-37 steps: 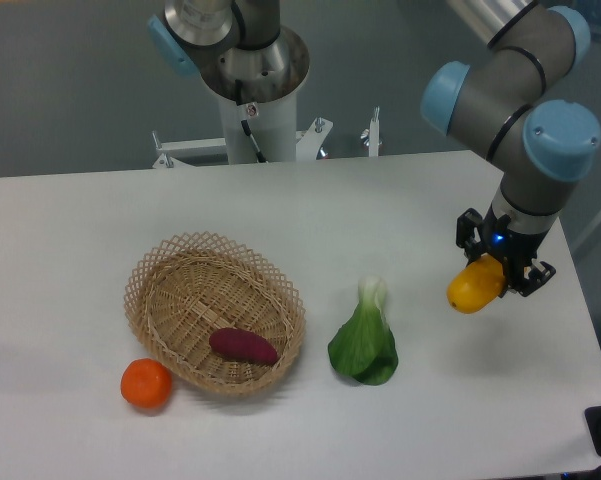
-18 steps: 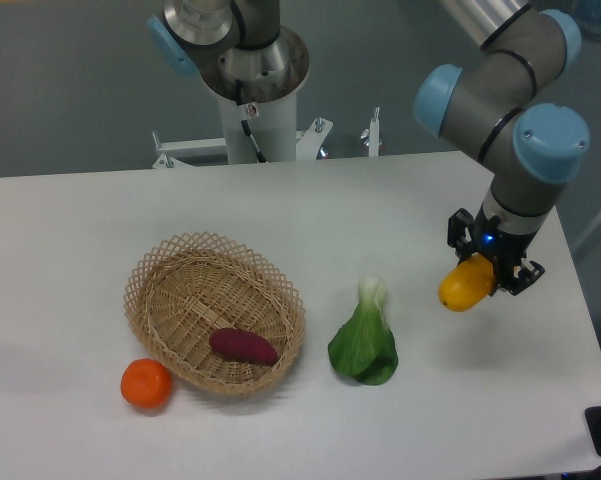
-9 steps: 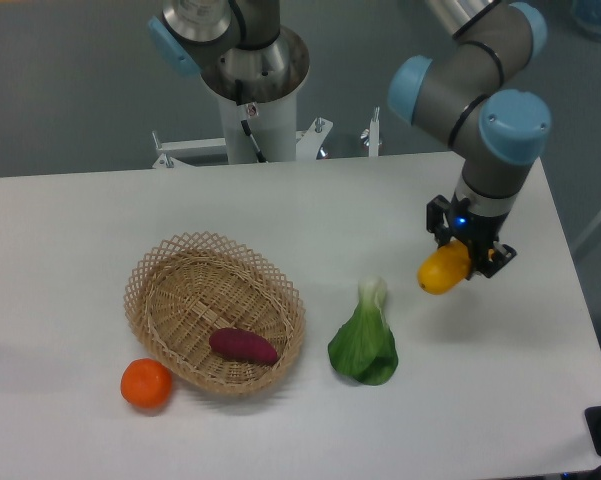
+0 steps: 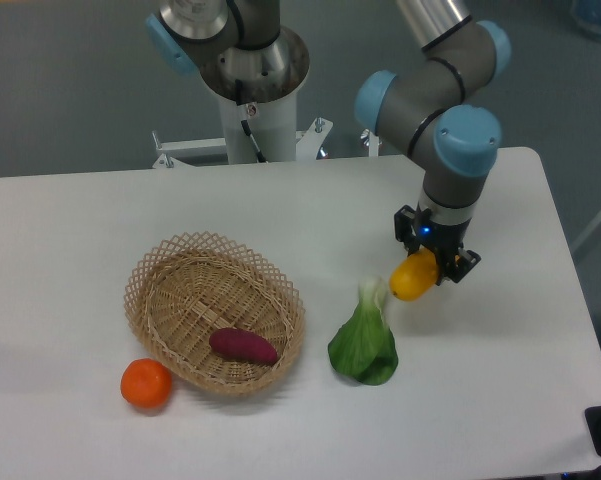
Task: Place the mango on the table
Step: 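Carry the held mango past the bok choy toward the table center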
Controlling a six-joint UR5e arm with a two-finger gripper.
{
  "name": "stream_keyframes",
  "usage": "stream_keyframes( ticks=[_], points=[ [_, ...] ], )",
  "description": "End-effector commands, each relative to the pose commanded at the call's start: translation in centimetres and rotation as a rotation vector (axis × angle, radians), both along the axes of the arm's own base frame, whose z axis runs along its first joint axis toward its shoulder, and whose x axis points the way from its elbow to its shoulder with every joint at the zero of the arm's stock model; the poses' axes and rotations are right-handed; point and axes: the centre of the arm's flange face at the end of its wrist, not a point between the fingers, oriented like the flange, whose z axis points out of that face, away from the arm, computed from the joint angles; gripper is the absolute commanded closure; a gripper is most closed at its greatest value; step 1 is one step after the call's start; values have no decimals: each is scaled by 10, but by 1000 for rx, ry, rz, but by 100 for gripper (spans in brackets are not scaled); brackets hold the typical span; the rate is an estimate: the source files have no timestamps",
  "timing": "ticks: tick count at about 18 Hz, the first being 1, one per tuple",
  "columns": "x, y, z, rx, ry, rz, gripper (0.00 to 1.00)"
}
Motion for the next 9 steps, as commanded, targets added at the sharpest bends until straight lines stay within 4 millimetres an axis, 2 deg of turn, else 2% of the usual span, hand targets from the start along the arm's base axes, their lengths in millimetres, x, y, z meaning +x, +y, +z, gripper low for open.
stream_keyframes(
  ticks=[1,6,9],
  points=[
    [0,-1,-1,-3,-1,-21,61],
    [27,-20,-7,-21,-19,-140,60],
    [49,-30,-8,-29,-29,-189,59]
  ],
)
